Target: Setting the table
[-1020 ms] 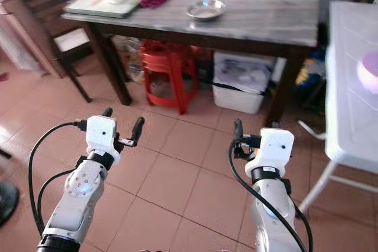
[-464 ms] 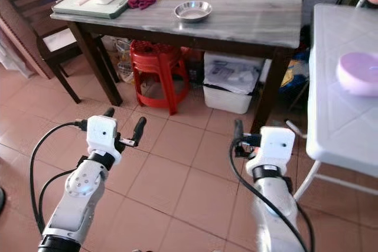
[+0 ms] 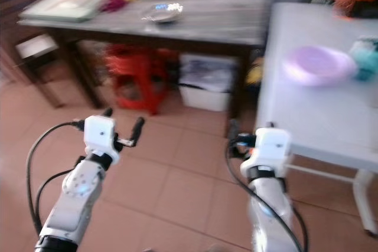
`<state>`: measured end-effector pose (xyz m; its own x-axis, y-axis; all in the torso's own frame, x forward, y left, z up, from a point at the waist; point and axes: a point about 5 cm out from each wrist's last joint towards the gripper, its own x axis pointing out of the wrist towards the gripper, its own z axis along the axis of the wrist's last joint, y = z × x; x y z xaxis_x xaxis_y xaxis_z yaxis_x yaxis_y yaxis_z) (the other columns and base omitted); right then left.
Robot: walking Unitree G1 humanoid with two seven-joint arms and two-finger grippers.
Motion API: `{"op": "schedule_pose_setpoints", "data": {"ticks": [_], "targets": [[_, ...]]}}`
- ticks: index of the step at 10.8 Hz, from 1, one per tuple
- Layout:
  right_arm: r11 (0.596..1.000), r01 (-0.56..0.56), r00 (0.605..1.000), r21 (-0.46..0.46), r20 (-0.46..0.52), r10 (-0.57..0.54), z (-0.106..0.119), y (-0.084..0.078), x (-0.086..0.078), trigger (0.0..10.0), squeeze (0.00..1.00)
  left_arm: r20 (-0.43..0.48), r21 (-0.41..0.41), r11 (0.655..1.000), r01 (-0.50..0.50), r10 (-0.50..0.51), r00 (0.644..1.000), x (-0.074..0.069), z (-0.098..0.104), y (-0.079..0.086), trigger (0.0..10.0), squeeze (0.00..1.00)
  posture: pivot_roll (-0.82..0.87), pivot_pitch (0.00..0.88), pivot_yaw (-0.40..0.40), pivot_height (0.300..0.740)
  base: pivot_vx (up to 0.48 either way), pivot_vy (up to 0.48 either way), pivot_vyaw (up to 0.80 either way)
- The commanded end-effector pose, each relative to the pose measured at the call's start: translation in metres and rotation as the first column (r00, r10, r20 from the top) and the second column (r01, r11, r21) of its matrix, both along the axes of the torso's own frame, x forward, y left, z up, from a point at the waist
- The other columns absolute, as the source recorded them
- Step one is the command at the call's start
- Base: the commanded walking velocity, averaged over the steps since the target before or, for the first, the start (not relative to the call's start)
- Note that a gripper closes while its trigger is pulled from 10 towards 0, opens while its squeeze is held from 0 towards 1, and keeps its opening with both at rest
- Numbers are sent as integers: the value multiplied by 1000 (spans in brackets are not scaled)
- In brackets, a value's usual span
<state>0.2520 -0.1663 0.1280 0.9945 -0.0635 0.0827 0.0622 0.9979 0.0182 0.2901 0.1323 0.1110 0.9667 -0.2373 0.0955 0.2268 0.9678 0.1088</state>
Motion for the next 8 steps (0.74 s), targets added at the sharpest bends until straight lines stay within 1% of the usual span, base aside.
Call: {"op": "schedule_pose_setpoints", "data": {"ticks": [1,5,8], "targets": [[1000,6,1000,2,-1,-6,0,-1,1,10000,0,-1,-1,1000,5,-5,1000,-1,0,1,10000,0,-87,98,108,740,0,-330,0],[1000,3,1000,-1,-2,-3,-1,0,1,10000,0,0,-2,1000,10,-10,1000,-1,0,1,10000,0,-85,99,108,740,0,-314,0],[1000,1,1000,2,1,-1,0,0,1,10000,0,7,-2,1000,16,-16,1000,-2,1,0,10000,0,-83,98,108,740,0,0,0]]}}
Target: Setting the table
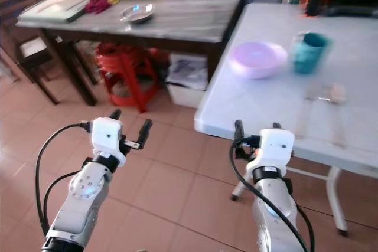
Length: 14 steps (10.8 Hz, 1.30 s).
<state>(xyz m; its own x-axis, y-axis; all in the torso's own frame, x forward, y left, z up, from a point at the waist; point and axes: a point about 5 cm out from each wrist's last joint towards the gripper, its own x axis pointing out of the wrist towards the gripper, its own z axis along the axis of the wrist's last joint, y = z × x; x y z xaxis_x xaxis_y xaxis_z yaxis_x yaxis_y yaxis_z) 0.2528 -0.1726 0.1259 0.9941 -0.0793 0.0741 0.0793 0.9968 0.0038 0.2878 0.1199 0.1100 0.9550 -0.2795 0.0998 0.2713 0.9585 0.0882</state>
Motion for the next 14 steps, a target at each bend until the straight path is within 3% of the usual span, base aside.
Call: {"op": "schedule_pose_setpoints", "data": {"ticks": [1,4,5,7,9,12,14], "targets": [[1000,-15,1000,19,8,15,1,7,1,10000,0,6,7,1000,-29,29,1000,1,2,12,10000,0,-82,99,108,740,0,0,0],[1000,-14,1000,4,24,14,5,4,-1,10000,0,22,-12,1000,-16,16,1000,0,6,12,10000,0,-83,103,109,740,0,0,-621],[1000,-27,998,-7,54,27,14,7,-1,10000,0,26,-62,998,24,-23,999,-1,13,8,10000,0,-86,105,111,740,0,0,0],[1000,-28,997,9,78,28,22,10,-1,10000,0,62,-81,991,102,-97,993,-3,23,-1,10000,0,-90,104,114,740,0,0,0],[1000,-22,998,17,62,21,18,8,-1,10000,0,58,-86,988,127,-123,991,-3,23,-3,10000,0,-91,102,113,740,0,0,-684],[1000,-27,998,14,56,26,17,9,-1,10000,0,60,-88,984,154,-149,987,-5,22,-4,10000,0,-89,99,112,740,310,0,-800],[999,-34,998,13,52,33,16,10,-1,10000,0,58,-85,983,160,-156,986,-6,21,-4,10000,0,-88,98,111,740,347,0,-225]]}}
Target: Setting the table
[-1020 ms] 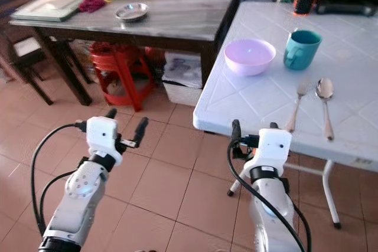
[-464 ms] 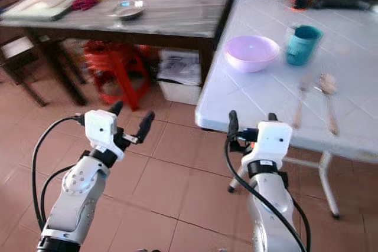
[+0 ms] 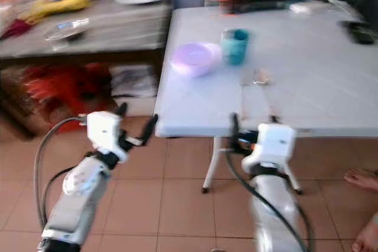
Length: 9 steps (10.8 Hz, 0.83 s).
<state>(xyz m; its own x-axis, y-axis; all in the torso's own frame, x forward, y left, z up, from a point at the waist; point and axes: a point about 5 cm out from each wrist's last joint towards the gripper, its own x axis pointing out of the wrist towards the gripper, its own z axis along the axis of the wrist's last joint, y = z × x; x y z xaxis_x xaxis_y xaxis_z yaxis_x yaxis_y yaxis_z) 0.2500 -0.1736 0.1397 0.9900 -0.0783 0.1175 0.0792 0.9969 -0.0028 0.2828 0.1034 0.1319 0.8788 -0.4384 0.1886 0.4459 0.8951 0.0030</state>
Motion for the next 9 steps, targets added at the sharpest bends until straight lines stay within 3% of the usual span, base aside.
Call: {"op": "schedule_pose_setpoints", "data": {"ticks": [1,7,9], "targets": [[999,-36,999,24,8,36,2,11,2,10000,0,-1,23,999,-30,30,1000,-1,-1,12,10000,0,-87,98,110,740,371,0,0],[999,-48,999,-2,9,48,1,14,2,10000,0,-8,31,999,-21,21,1000,-1,-3,11,10000,0,-89,102,113,740,367,0,0],[997,-73,997,-16,7,73,1,17,1,10000,0,-11,36,998,-43,44,999,-2,-4,12,10000,0,-88,104,112,740,142,0,0]]}}
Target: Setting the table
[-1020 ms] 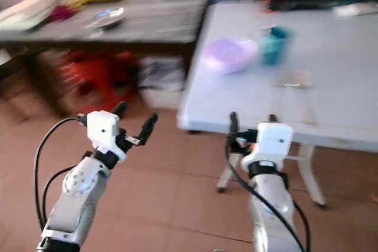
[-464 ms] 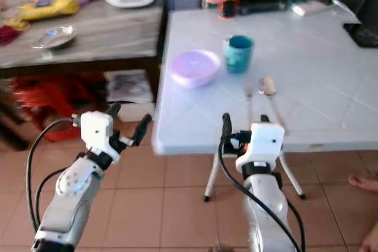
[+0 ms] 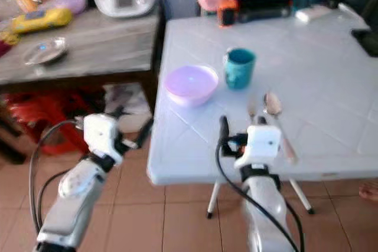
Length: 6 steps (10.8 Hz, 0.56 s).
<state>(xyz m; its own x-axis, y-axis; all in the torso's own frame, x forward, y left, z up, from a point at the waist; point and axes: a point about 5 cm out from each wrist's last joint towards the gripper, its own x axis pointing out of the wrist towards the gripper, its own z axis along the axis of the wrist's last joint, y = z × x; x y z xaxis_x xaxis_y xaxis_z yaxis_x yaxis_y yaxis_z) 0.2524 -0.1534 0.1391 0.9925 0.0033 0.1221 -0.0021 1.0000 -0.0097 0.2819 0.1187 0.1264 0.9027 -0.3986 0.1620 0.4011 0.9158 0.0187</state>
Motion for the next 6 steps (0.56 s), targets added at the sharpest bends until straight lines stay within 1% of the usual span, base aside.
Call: {"op": "schedule_pose_setpoints", "data": {"ticks": [1,3,4,5,6], "targets": [[1000,2,1000,-11,3,-2,2,-3,-1,10000,0,4,11,1000,-1,1,1000,-1,1,-2,10000,0,-88,105,110,740,0,0,0],[1000,-15,1000,-23,7,16,2,0,-2,10000,0,-1,19,1000,-17,17,1000,-2,-1,3,10000,0,-90,108,109,740,0,0,0],[1000,-17,1000,-20,3,17,2,0,-2,10000,0,-4,41,999,-33,33,999,-6,-4,10,10000,0,-88,112,112,740,0,0,0],[999,-26,1000,-22,1,26,1,1,-3,10000,0,-8,48,998,-35,35,999,-8,-5,12,10000,0,-88,113,112,740,0,0,0],[999,-24,1000,-23,0,24,1,0,-3,10000,0,4,71,997,-10,10,1000,-11,-5,12,10000,0,-89,116,111,740,0,0,0]]}}
